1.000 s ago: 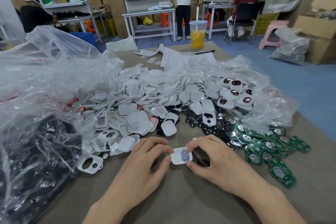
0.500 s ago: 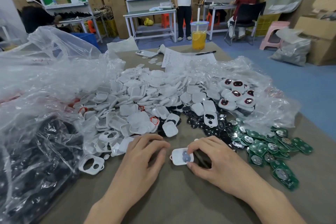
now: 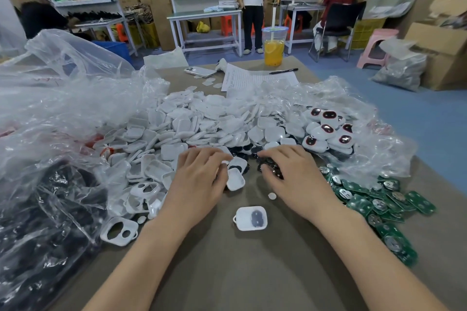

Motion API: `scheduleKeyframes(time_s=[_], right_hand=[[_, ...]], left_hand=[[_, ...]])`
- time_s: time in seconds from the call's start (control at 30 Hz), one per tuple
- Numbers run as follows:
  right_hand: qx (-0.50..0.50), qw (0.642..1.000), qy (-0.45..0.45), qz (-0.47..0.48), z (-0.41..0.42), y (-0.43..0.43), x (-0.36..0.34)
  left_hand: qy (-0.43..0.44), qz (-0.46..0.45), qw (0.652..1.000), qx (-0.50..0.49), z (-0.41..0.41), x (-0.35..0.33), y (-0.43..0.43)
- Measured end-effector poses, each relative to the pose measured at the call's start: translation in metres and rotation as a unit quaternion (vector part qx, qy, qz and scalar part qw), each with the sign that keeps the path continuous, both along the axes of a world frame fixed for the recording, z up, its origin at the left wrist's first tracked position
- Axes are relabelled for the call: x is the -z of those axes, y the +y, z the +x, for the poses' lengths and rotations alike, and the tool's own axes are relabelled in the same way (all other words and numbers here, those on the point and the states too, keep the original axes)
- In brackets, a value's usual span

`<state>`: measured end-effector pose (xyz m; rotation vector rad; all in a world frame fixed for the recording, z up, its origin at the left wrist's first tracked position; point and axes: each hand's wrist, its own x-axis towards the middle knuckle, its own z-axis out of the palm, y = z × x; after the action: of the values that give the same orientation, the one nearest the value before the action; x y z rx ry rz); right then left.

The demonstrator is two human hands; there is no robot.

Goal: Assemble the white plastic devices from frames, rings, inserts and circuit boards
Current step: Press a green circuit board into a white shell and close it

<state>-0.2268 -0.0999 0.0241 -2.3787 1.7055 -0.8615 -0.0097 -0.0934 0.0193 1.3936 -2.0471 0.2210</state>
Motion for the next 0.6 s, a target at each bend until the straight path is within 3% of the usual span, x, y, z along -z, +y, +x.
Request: scheduleKeyframes(time_s=[0.17, 0.3, 0.43, 0.6], right_hand=[[-0.023, 0.995, 0.093, 0.039, 0.007, -0.026, 0.011], [-0.016, 0.997, 0.067, 0.045, 0.002, -0.033, 0.016], [-0.011, 0.998, 0.057, 0.039, 0.002, -0.037, 0.014], [-0.025, 0.998, 0.043, 0.035, 0.002, -0.037, 0.014]], left_hand=[[0.012, -0.034, 0.999, -0.011, 0.013, 0.005, -0.017], [0.018, 0.026, 0.999, -0.04, 0.024, 0.006, -0.015], [-0.056, 0.125, 0.988, -0.07, 0.029, 0.004, -0.02], [-0.072, 0.109, 0.99, -0.055, 0.03, 0.007, -0.022]])
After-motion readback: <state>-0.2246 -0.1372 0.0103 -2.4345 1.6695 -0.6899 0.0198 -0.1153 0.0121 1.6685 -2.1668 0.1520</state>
